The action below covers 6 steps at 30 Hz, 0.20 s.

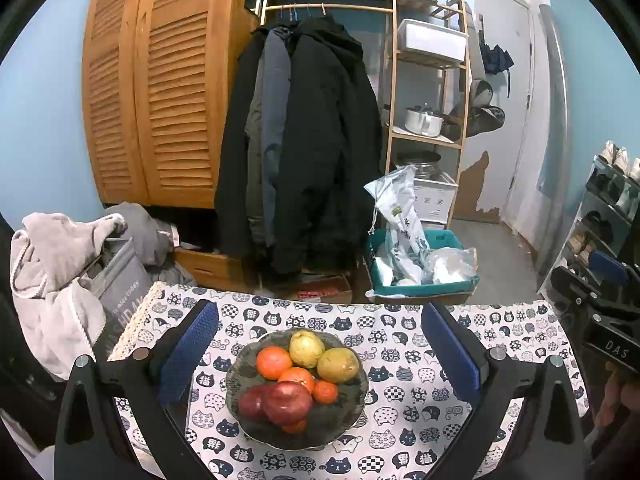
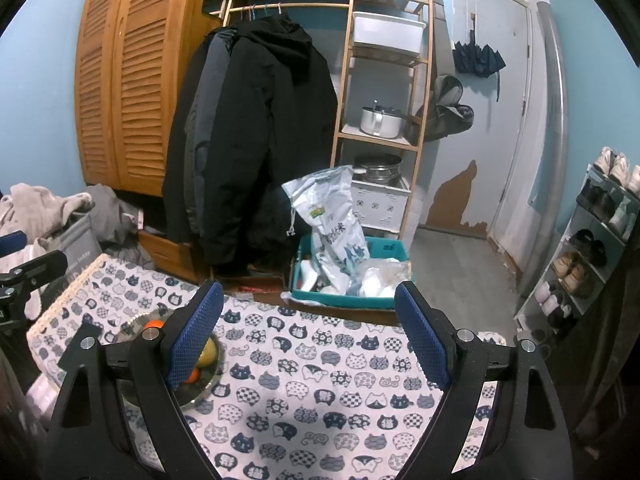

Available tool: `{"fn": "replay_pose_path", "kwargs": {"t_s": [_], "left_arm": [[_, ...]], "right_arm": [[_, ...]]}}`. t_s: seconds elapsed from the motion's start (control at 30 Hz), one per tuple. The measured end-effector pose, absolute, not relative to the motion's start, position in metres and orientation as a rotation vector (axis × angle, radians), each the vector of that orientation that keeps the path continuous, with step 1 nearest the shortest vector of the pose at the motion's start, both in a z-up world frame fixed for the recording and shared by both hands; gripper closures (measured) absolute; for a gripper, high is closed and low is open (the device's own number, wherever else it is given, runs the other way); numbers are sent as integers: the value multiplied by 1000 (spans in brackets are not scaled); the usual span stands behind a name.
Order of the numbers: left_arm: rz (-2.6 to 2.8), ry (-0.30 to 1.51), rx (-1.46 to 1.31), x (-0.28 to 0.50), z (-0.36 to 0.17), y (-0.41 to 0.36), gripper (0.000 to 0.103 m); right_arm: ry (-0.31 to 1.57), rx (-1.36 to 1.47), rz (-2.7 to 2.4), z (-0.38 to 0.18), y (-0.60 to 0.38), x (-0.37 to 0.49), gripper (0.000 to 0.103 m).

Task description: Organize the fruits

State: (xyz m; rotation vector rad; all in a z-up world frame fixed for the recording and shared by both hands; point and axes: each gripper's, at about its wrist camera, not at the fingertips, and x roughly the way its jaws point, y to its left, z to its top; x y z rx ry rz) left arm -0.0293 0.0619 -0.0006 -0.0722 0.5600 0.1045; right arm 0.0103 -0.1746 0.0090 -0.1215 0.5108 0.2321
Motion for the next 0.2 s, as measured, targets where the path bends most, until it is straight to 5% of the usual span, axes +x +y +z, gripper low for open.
{"fn": "replay_pose_path", "kwargs": {"t_s": [0.2], "left_arm": [[123, 548, -52, -30, -1, 60, 1]], "right_arm": [[509, -122, 230, 8, -174, 10, 17]]}}
